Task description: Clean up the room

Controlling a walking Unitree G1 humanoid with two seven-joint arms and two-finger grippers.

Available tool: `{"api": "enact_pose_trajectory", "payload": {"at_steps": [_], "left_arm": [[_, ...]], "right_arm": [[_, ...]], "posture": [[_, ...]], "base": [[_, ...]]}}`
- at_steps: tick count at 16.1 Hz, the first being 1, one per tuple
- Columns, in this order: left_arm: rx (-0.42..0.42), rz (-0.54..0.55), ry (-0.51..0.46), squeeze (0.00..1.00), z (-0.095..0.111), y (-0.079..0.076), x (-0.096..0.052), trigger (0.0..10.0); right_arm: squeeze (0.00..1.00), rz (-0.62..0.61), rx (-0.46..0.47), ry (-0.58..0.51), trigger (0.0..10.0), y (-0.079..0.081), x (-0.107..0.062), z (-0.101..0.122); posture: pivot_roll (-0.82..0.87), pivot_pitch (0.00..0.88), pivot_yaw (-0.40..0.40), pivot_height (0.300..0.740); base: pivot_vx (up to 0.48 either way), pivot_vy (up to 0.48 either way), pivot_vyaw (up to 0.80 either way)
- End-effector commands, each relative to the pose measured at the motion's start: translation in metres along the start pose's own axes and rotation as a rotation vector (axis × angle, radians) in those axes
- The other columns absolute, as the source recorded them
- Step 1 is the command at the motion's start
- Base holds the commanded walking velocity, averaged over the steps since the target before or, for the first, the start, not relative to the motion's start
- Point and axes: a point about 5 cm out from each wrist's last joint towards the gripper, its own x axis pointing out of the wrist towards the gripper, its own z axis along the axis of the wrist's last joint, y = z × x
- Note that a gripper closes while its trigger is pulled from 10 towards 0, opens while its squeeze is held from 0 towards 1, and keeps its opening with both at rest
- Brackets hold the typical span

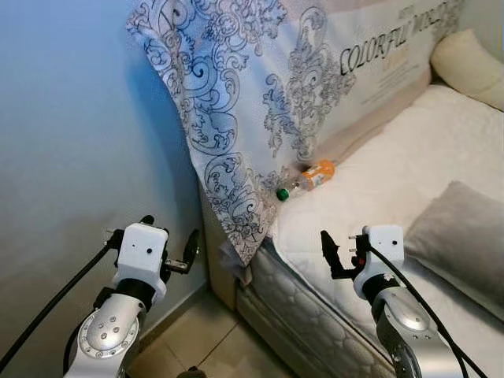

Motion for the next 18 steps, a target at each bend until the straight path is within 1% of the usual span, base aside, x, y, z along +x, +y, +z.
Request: {"api": "enact_pose_trajectory", "payload": {"at_steps": [1, 2, 3, 5, 9, 11, 13, 14, 15, 16, 17, 18], "left_arm": [[-0.002, -0.01, -0.012, 0.0, 0.004, -0.0007, 0.0006, 10.0], [-0.002, -0.011, -0.011, 0.0, 0.0039, -0.0007, 0.0005, 10.0], [-0.002, -0.012, -0.01, 0.0, 0.0037, -0.0004, 0.0, 10.0], [-0.004, -0.014, -0.006, 0.0, 0.0027, -0.0004, -0.0011, 10.0], [-0.011, -0.014, -0.006, 0.11, 0.0032, 0.0001, -0.0012, 10.0], [-0.013, -0.01, -0.003, 0.11, 0.0024, 0.0007, -0.0029, 10.0], [-0.014, -0.008, -0.002, 0.12, 0.0022, 0.0011, -0.0035, 10.0], [-0.015, -0.008, -0.003, 0.12, 0.0025, 0.0013, -0.0027, 10.0], [-0.017, -0.008, -0.004, 0.11, 0.0027, 0.0012, -0.0024, 10.0], [-0.018, -0.011, -0.005, 0.11, 0.0026, 0.0004, -0.0029, 10.0], [-0.018, -0.014, -0.005, 0.11, 0.0025, -0.0001, -0.0034, 10.0], [-0.019, -0.015, -0.004, 0.11, 0.0024, -0.0004, -0.0037, 10.0]], "right_arm": [[0.0, -0.01, 0.004, -0.011, 10.0, -0.0019, 0.0, 0.002], [0.0, -0.008, 0.005, -0.013, 10.0, -0.0018, 0.0002, 0.0021], [0.0, -0.001, 0.023, -0.005, 10.0, -0.0011, 0.0008, 0.0012], [0.0, -0.004, 0.024, 0.007, 10.0, -0.0017, 0.0019, 0.0001], [0.0, -0.006, 0.019, -0.007, 10.0, -0.0017, 0.004, 0.002], [0.0, 0.002, 0.018, -0.007, 10.0, -0.0003, 0.0043, 0.0018], [0.0, 0.007, -0.002, -0.007, 10.0, -0.0005, 0.0046, 0.002], [0.0, -0.006, -0.05, -0.004, 10.0, -0.0014, 0.0057, 0.0028], [0.0, -0.006, -0.075, -0.007, 10.0, -0.0015, 0.0069, 0.0036], [0.0, -0.013, -0.042, -0.012, 10.0, -0.0018, 0.0066, 0.0035], [0.0, -0.025, 0.003, -0.007, 10.0, -0.0029, 0.0061, 0.003], [0.0, -0.025, 0.002, -0.006, 10.0, -0.0035, 0.006, 0.0029]], "posture": [[0.05, 0.0, -0.021, 0.74], [0.05, 0.0, -0.021, 0.74], [0.05, 0.0, -0.021, 0.74], [0.05, 0.0, -0.023, 0.74], [0.06, 0.0, -0.024, 0.74], [0.06, 0.0, -0.026, 0.74], [0.06, 0.0, -0.027, 0.74], [0.06, 0.0, -0.028, 0.74], [0.06, 0.0, -0.027, 0.74], [0.06, 0.0, -0.028, 0.74], [0.06, 0.0, -0.027, 0.74], [0.06, 0.0, -0.027, 0.74]], "base": [[0.24, 0.0, 0.0], [0.0, 0.0, 0.0], [0.244, 0.0, -0.52], [0.242, 0.0, -0.77], [0.309, 0.0, 0.0], [0.332, 0.0, 0.0], [0.337, 0.0, 0.0], [0.337, 0.0, 0.8], [0.334, 0.0, 0.8], [0.334, 0.0, 0.8], [0.33, 0.0, 0.0], [0.337, 0.0, 0.0]]}}
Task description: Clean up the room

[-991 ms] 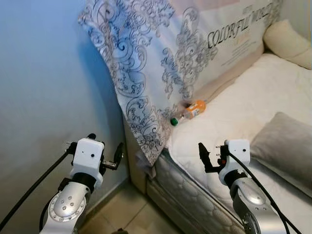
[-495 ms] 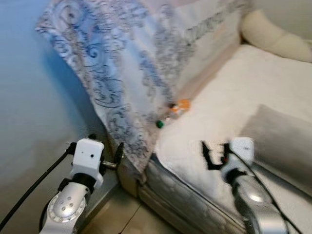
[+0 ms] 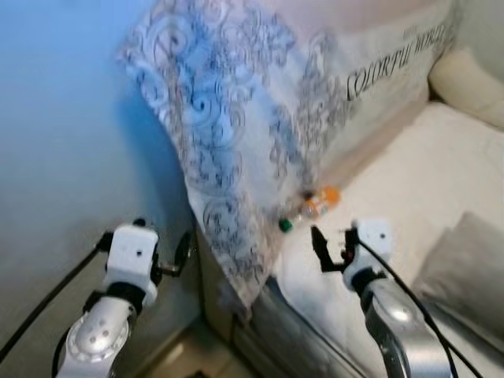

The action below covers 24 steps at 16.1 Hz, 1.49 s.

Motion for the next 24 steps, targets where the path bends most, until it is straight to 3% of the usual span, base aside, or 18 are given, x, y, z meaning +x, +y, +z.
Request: {"api": "enact_pose_trajectory", "payload": {"at_steps": [1, 4, 8, 12, 13, 17, 18, 21, 22, 24], "left_arm": [[-0.004, -0.022, -0.021, 0.11, 0.005, -0.006, 0.001, 10.0], [-0.003, -0.066, -0.025, 0.04, 0.005, -0.008, -0.002, 10.0], [0.018, -0.218, -0.04, 0.03, 0.009, -0.017, -0.008, 10.0], [0.044, -0.339, -0.016, 0.04, 0.008, -0.022, -0.011, 10.0], [0.054, -0.366, -0.01, 0.04, 0.008, -0.021, -0.011, 10.0], [0.066, -0.447, 0.009, 0.04, 0.009, -0.019, -0.012, 10.0], [0.069, -0.514, 0.025, 0.04, 0.01, -0.02, -0.014, 10.0], [0.081, -0.615, 0.051, 0.04, 0.013, -0.023, -0.019, 10.0], [0.1, -0.659, 0.052, 0.04, 0.017, -0.025, -0.021, 10.0], [0.11, -0.686, 0.049, 0.04, 0.019, -0.027, -0.023, 10.0]], "right_arm": [[0.0, -0.05, -0.005, 0.015, 10.0, -0.013, -0.004, -0.003], [0.0, -0.064, -0.004, 0.024, 10.0, -0.014, -0.004, -0.004], [0.0, -0.094, 0.031, 0.049, 10.0, -0.018, -0.001, -0.006], [0.0, -0.155, 0.073, 0.107, 10.0, -0.026, 0.017, -0.004], [1.0, -0.15, 0.089, 0.124, 10.0, -0.026, 0.025, -0.002], [1.0, -0.1, 0.147, 0.209, 10.0, -0.021, 0.046, -0.004], [1.0, -0.094, 0.205, 0.255, 10.0, -0.016, 0.062, -0.006], [1.0, -0.094, 0.24, 0.296, 10.0, -0.011, 0.088, -0.004], [1.0, -0.105, 0.246, 0.318, 10.0, -0.009, 0.103, -0.001], [1.0, -0.128, 0.248, 0.329, 10.0, -0.01, 0.11, 0.002]], "posture": [[0.06, 0.0, -0.026, 0.74], [0.06, 0.0, -0.026, 0.74], [0.07, 0.0, -0.025, 0.74], [0.07, 0.0, -0.021, 0.74], [0.07, 0.0, -0.019, 0.74], [0.08, 0.0, -0.017, 0.74], [0.08, 0.0, -0.014, 0.74], [0.11, 0.0, -0.015, 0.74], [0.12, 0.04, -0.011, 0.74], [0.13, 0.059, -0.011, 0.74]], "base": [[0.334, 0.0, 0.0], [0.0, 0.0, 0.0], [0.0, 0.0, 0.0], [0.0, 0.0, 0.0], [0.0, 0.0, 0.0], [0.0, 0.0, 0.0], [0.0, 0.0, 0.0], [0.0, 0.0, 0.0], [0.0, 0.0, 0.0], [0.0, 0.0, 0.0]]}}
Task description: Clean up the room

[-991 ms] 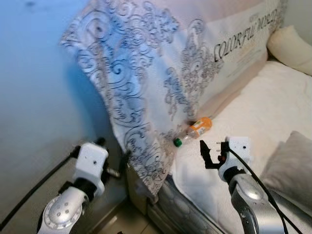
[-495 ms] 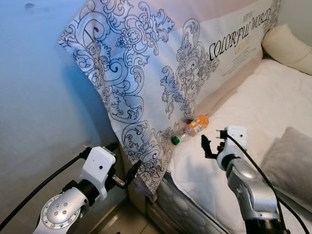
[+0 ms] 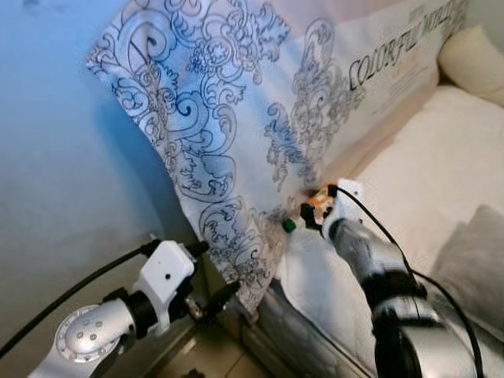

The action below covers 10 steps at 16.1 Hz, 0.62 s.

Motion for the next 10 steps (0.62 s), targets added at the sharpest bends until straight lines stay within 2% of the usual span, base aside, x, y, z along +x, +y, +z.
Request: {"api": "enact_pose_trajectory", "payload": {"at_steps": [1, 3, 6, 7, 8, 10], "left_arm": [[0.012, -0.037, -0.005, 0.05, 0.005, -0.005, -0.001, 10.0], [0.016, -0.09, -0.007, 0.05, 0.011, -0.009, -0.005, 10.0], [0.026, -0.14, 0.007, 0.05, 0.014, -0.015, -0.007, 10.0], [0.028, -0.144, 0.009, 0.05, 0.015, -0.016, -0.008, 10.0], [0.03, -0.144, 0.01, 0.05, 0.016, -0.016, -0.009, 10.0], [0.036, -0.136, 0.016, 0.05, 0.018, -0.016, -0.011, 10.0]], "right_arm": [[1.0, -0.043, 0.014, 0.001, 10.0, -0.007, 0.003, 0.002], [1.0, -0.069, 0.01, -0.025, 10.0, -0.006, 0.006, 0.016], [0.96, -0.093, 0.008, -0.041, 10.0, -0.006, 0.008, 0.022], [0.62, -0.095, 0.024, -0.045, 10.0, -0.006, 0.008, 0.023], [0.0, -0.083, 0.075, -0.046, 10.0, -0.005, 0.009, 0.023], [0.0, -0.069, 0.103, -0.042, 10.0, -0.004, 0.01, 0.02]], "posture": [[0.14, 0.08, -0.01, 0.74], [0.17, 0.134, -0.013, 0.74], [0.2, 0.165, -0.011, 0.74], [0.2, 0.169, -0.005, 0.74], [0.2, 0.173, -0.003, 0.74], [0.23, 0.19, -0.004, 0.74]], "base": [[0.0, 0.0, 0.0], [0.0, 0.0, 0.0], [0.0, 0.0, 0.0], [0.0, 0.0, 0.0], [0.0, 0.0, 0.0], [0.0, 0.0, 0.0]]}}
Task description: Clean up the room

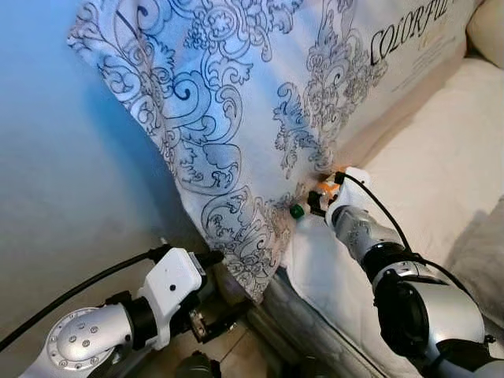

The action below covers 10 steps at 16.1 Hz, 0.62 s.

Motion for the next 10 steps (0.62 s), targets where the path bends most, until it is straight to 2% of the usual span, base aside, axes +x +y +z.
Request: {"api": "enact_pose_trajectory", "payload": {"at_steps": [1, 5, 9, 10], "left_arm": [[0.008, 0.0, 0.004, 0.05, 0.003, -0.002, -0.002, 10.0], [0.041, 0.034, 0.0, 0.05, 0.011, 0.0, -0.009, 10.0], [0.076, 0.013, -0.005, 0.05, 0.021, -0.004, -0.016, 10.0], [0.076, 0.013, -0.005, 0.05, 0.021, -0.004, -0.016, 10.0]], "right_arm": [[0.0, 0.004, 0.013, -0.005, 10.0, 0.001, 0.0, 0.002], [0.0, 0.001, 0.073, -0.011, 10.0, 0.004, 0.0, 0.002], [0.0, 0.082, 0.181, -0.053, 10.0, 0.009, 0.0, 0.008], [0.0, 0.082, 0.181, -0.053, 10.0, 0.009, 0.0, 0.008]], "posture": [[0.24, 0.194, -0.005, 0.74], [0.27, 0.251, -0.016, 0.74], [0.31, 0.309, -0.02, 0.74], [0.31, 0.309, -0.02, 0.74]], "base": [[0.0, 0.0, 0.0], [0.0, 0.0, 0.0], [0.0, 0.0, 0.0], [0.0, 0.0, 0.0]]}}
